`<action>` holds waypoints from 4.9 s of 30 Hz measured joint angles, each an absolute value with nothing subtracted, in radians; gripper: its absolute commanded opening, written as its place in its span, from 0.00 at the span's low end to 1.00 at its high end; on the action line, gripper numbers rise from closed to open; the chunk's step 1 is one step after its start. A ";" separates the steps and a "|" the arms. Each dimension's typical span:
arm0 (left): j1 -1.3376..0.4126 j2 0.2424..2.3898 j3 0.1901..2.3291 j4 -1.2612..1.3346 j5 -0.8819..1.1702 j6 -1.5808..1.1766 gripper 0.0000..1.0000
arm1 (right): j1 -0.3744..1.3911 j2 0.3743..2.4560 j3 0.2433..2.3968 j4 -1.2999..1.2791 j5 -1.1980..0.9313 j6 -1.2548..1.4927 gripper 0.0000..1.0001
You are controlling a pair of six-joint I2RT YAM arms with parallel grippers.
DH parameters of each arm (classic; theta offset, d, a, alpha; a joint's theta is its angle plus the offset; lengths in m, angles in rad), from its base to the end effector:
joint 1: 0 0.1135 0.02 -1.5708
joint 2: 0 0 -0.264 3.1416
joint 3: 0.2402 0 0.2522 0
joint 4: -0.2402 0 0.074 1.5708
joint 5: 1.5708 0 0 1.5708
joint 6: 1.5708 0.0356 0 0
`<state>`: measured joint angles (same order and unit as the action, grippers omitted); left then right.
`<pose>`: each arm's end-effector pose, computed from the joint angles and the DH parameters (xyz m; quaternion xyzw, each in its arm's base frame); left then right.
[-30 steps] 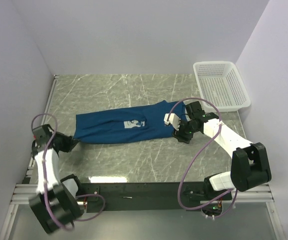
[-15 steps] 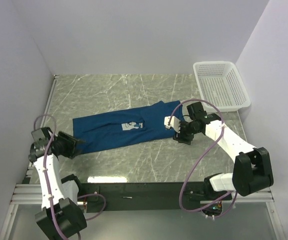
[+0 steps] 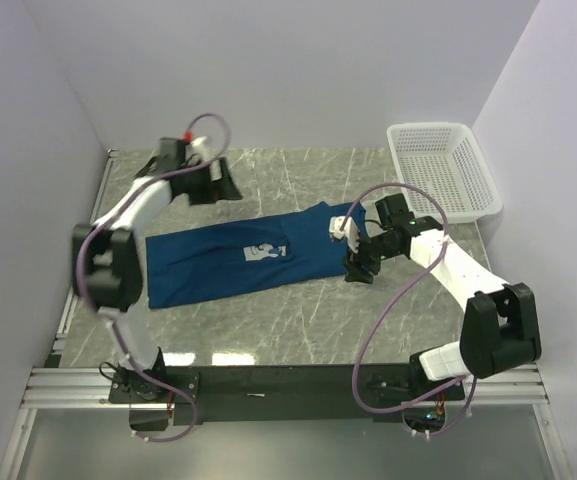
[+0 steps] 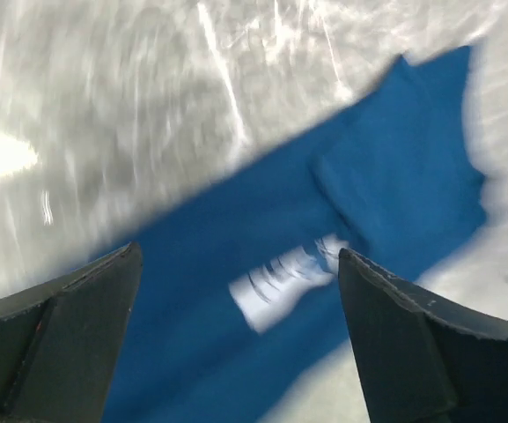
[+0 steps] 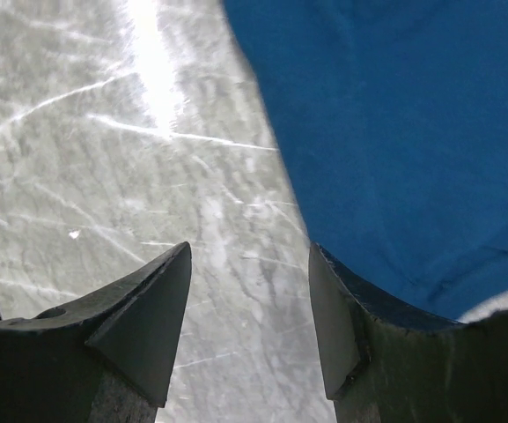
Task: Fold and stack the t-shirts
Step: Fold the tshirt
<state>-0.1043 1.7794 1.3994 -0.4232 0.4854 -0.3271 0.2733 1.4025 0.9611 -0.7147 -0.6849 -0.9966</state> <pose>0.3938 -0.0579 0.2607 -0.0106 0.9045 -0.2955 0.3074 0.2479 0.0929 0.2304 -0.6024 0.7011 0.2387 0.2976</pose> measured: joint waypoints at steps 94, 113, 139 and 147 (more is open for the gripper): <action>0.287 0.775 0.961 -0.545 0.087 -0.511 0.99 | 1.144 2.092 1.235 0.198 -0.026 -1.129 0.00; 0.030 1.303 0.794 -0.314 0.479 -0.672 0.97 | 0.485 1.119 0.523 -0.392 -0.205 -1.375 0.88; -0.035 2.248 1.661 -0.317 0.292 -0.711 0.38 | 0.348 1.029 0.786 -0.245 -0.544 -0.479 0.93; -0.009 2.269 1.683 -0.319 0.339 -0.699 0.34 | 0.320 1.016 0.785 -0.229 -0.574 -0.454 0.93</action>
